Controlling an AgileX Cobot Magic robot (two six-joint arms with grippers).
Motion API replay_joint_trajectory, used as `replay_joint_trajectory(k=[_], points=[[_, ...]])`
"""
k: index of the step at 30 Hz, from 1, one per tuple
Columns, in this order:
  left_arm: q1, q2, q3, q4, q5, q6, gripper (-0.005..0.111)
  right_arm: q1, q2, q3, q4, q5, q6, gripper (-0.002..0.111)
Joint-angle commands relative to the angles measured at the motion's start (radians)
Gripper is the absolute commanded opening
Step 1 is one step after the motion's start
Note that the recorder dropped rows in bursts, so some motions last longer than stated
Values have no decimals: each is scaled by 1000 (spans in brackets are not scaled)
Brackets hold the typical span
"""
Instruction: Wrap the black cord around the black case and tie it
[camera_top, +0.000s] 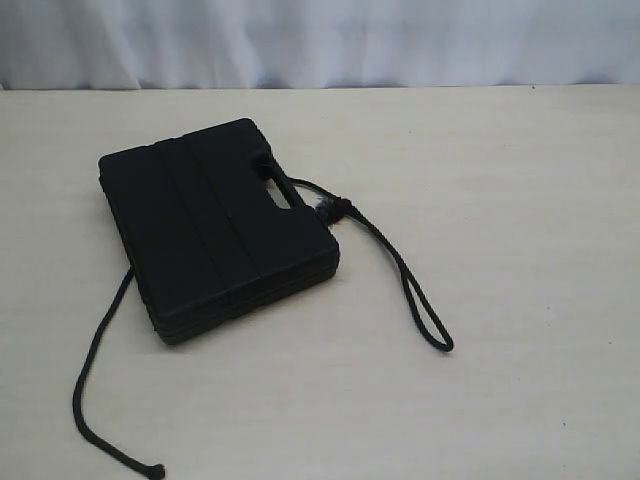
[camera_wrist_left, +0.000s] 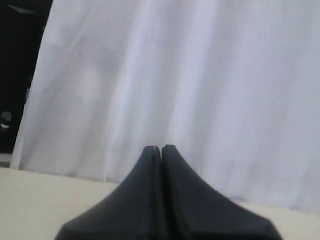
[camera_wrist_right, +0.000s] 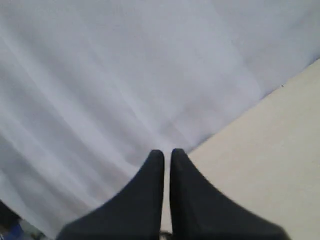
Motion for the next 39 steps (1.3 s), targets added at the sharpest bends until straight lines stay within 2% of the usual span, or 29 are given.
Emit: replay_joint_trajectory(k=[1,4,9,10,12,15,17,20,24,26,27,28,31,32,34,36,38,39], points=[[1,-4,2,-96,-164,-230,0,-2,-5,2,130,-185,2,4],[1,-4,2,-72,-265,-344,0,-2,-5,2,131,-309,94,4],[1,11,2,-91,-541,-365,0,-2,-5,-3,104,-498,249,4],[1,27,-15,-91,-572,-365,0,-2,6,-20,104,-504,249,4],[1,105,-115,-79,-552,-317,0,-2,88,-95,52,-506,249,4],[1,221,-251,33,-449,-222,0,-2,212,-200,-113,-500,242,4],[1,308,-355,178,-270,-197,0,-2,310,-288,-315,-439,239,4],[1,455,-506,315,86,-197,0,-2,470,-454,-586,-183,239,4],[1,662,-656,416,399,-197,0,-2,693,-677,-722,152,239,4],[1,778,-721,404,533,-186,0,-2,820,-778,-724,309,218,4],[1,879,-771,373,642,-129,0,25,932,-854,-718,434,133,4],[1,933,-789,335,677,-87,0,55,992,-893,-714,489,80,4],[1,1068,-809,165,704,78,0,170,1165,-988,-706,610,3,4],[1,1133,-809,46,693,207,0,256,1268,-1041,-695,648,-16,5],[1,1212,-809,-100,694,373,0,366,1440,-1139,-695,669,-16,5],[1,1243,-809,-168,705,469,0,432,1609,-1271,-695,730,-16,6],[1,1245,-809,-195,706,540,3,476,1778,-1440,-670,838,-42,15],[0,1245,-809,-197,711,555,8,487,1890,-1567,-630,917,-75,24]])
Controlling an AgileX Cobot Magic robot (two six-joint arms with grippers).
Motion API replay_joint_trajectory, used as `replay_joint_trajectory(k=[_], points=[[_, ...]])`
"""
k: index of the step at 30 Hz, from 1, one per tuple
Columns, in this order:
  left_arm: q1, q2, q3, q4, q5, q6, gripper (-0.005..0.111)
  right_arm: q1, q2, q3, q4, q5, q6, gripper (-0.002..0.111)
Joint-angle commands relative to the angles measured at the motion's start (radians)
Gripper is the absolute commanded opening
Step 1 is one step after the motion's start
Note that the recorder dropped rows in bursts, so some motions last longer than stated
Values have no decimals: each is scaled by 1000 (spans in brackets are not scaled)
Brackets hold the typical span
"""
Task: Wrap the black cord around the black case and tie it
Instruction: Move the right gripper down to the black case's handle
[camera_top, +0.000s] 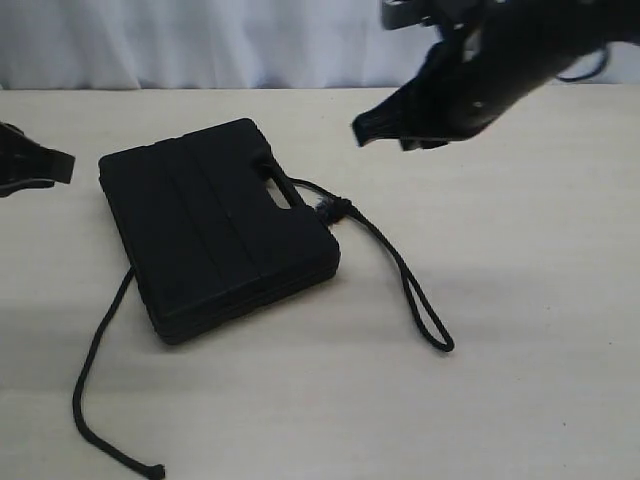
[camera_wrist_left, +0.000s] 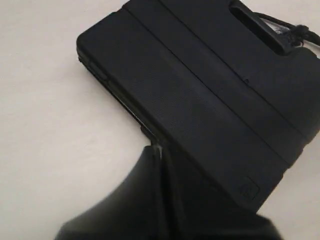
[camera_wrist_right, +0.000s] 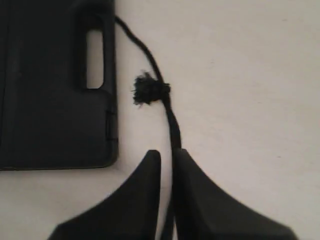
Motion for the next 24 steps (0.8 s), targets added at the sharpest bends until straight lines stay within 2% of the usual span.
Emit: replay_joint_trajectory(k=[1,3,8,15,24], points=[[-4,3,-7,-47,2,96,11,46,281,-306,75,197,-82,29],[-40,3,-7,-39,9,130,28,46,438,-497,120,305,-118,49],[-127,3,-7,-36,11,213,48,46,603,-656,170,277,-168,60],[-140,3,-7,-5,-4,213,49,44,688,-664,146,121,-197,60],[-140,5,-7,-5,-16,213,49,44,746,-664,120,55,-192,60]])
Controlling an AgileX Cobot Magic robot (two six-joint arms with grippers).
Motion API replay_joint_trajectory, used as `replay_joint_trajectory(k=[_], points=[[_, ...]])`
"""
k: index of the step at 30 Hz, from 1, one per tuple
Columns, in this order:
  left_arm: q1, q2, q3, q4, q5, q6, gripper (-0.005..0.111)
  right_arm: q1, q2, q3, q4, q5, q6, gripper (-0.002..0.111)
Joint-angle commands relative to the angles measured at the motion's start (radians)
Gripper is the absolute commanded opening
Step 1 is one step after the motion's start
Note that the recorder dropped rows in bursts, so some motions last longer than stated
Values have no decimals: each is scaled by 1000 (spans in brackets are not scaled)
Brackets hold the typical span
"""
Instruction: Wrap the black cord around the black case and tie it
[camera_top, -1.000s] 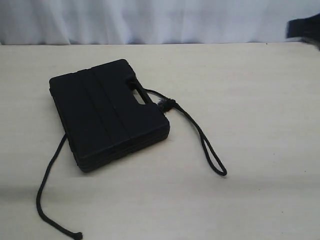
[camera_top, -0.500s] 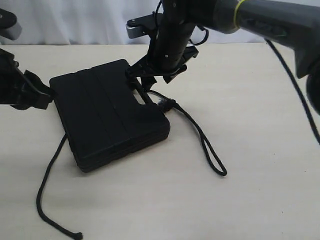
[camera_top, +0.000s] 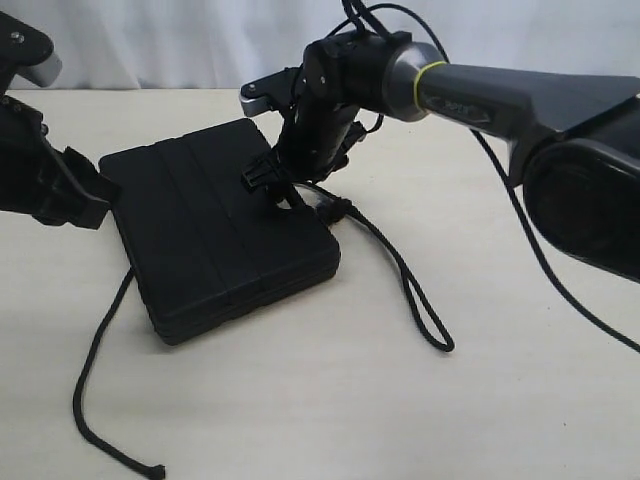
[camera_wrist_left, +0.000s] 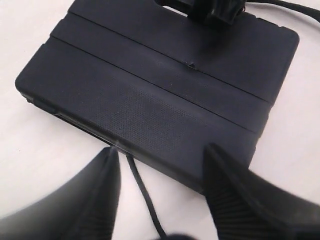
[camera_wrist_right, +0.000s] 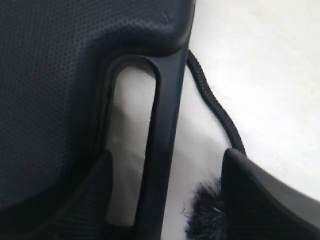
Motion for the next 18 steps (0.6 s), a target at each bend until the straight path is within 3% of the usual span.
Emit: replay_joint_trajectory(k=[1,10,18], points=[[-10,2,-7,2,-17,6,49,-2,19,-3,-8,-37,-5,58],[-10,11,-7,2,-15,6,49,-2,19,-1,-7,-22,97,5],[-10,11,-7,2,-21,6,49,-2,-59,-1,-4,54,185,4]])
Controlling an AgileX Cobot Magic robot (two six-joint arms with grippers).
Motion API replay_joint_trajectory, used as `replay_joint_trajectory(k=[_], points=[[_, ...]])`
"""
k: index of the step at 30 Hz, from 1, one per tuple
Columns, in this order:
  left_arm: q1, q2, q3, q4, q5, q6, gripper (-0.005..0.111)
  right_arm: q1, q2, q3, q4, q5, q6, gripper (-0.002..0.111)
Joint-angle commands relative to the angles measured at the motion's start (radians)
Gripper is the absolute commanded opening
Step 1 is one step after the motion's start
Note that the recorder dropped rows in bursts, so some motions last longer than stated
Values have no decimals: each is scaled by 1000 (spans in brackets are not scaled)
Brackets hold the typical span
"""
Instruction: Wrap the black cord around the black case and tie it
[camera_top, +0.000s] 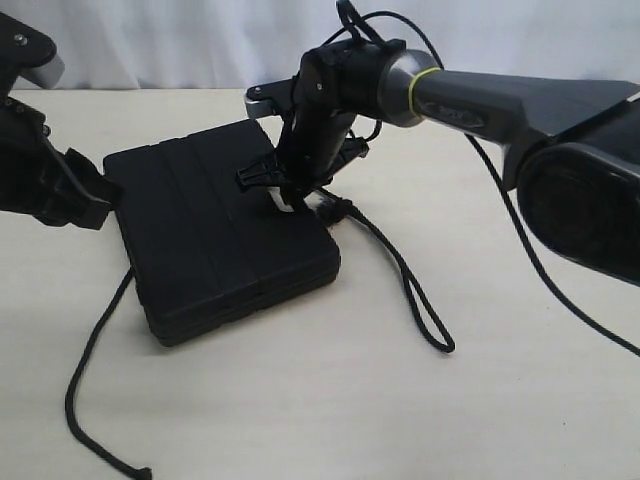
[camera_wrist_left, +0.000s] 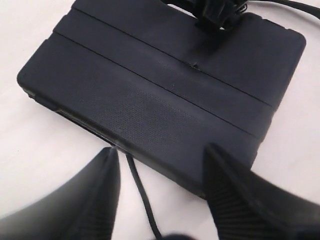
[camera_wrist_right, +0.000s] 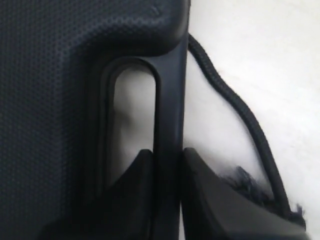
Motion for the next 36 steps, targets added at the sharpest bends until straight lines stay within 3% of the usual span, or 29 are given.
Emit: replay_joint_trajectory(k=[1,15,26,32,36], points=[[-10,2,-7,1,-19,5,49,-4,-81,-1,-8,49,39,4],[-10,2,-7,1,-7,5,49,-2,-296,98,99,70,102,4],[-10,-36,-7,17,-14,24,49,-4,-418,272,99,-38,139,4],[-10,-84,-7,15,-4,24,49,-4,-414,336,-12,-59,177,5],[-10,-84,-7,-1,-4,24,49,-4,-379,336,-61,-61,192,17]])
